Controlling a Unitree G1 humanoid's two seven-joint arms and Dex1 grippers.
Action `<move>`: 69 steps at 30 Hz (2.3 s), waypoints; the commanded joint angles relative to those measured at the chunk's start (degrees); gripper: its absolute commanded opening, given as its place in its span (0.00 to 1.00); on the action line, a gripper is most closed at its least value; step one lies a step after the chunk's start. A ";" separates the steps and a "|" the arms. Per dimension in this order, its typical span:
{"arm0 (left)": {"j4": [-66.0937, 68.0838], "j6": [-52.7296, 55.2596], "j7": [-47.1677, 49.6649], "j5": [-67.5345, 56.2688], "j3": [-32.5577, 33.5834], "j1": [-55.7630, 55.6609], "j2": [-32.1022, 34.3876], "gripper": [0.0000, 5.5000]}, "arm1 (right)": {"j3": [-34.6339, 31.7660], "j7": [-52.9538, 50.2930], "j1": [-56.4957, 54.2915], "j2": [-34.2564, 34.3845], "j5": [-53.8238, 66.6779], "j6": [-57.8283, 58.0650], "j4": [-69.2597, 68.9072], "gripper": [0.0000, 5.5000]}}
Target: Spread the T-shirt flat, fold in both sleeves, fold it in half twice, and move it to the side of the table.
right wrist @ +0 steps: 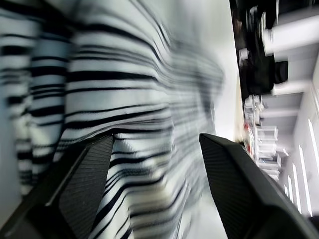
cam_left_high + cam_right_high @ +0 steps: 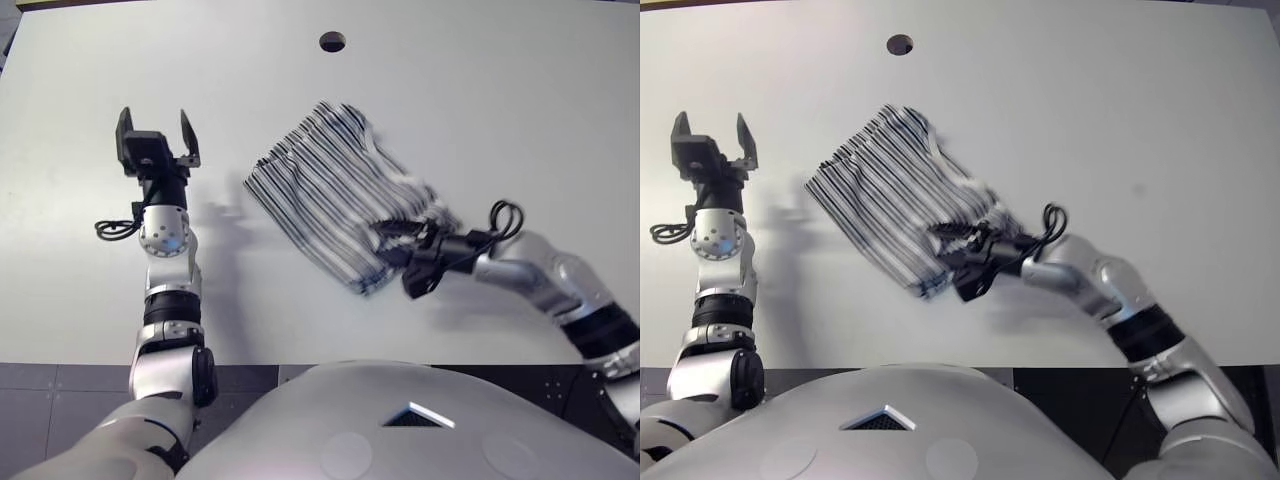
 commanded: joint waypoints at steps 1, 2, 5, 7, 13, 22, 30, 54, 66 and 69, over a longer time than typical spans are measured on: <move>-2.68 3.01 -0.35 -1.74 2.64 1.43 1.00 0.71 | 11.00 2.42 -3.25 14.60 -7.16 2.17 3.89 0.58; -2.58 3.26 -0.52 -1.83 2.80 1.01 0.97 0.71 | 12.46 1.68 -4.83 17.60 -8.95 2.51 6.00 0.58; -2.96 3.00 -0.65 -1.56 2.93 0.58 0.62 0.71 | 13.63 -0.61 -7.61 24.93 -9.56 4.36 8.20 0.58; -2.64 2.80 -0.80 -1.45 2.69 0.09 0.39 0.71 | 12.24 -1.21 -8.15 25.87 -8.76 5.20 6.81 0.58; -4.29 1.79 -2.69 -2.38 2.40 -0.07 0.00 0.71 | 2.83 5.83 -5.24 15.50 4.58 6.59 -10.62 0.58; -9.37 0.49 -5.44 -1.69 0.47 2.94 -0.98 0.71 | -2.08 -12.25 -22.54 20.01 -3.14 7.76 26.57 0.58; -9.93 0.35 -5.28 -1.57 0.49 2.65 -0.98 0.71 | 3.11 -19.35 -20.05 15.80 -8.48 1.16 40.91 0.58; -24.10 -21.42 -26.90 29.58 -14.76 19.88 28.64 0.71 | -24.29 -3.44 21.75 -24.87 17.33 -2.30 -8.80 0.58; -18.81 -26.48 -35.46 32.11 -30.39 10.18 30.51 0.77 | -5.97 6.46 8.44 -8.67 1.56 -4.58 2.97 0.58; -17.64 -28.04 -37.08 31.66 -34.04 8.25 30.91 0.77 | -4.41 6.87 7.83 -8.13 1.48 -5.72 4.39 0.58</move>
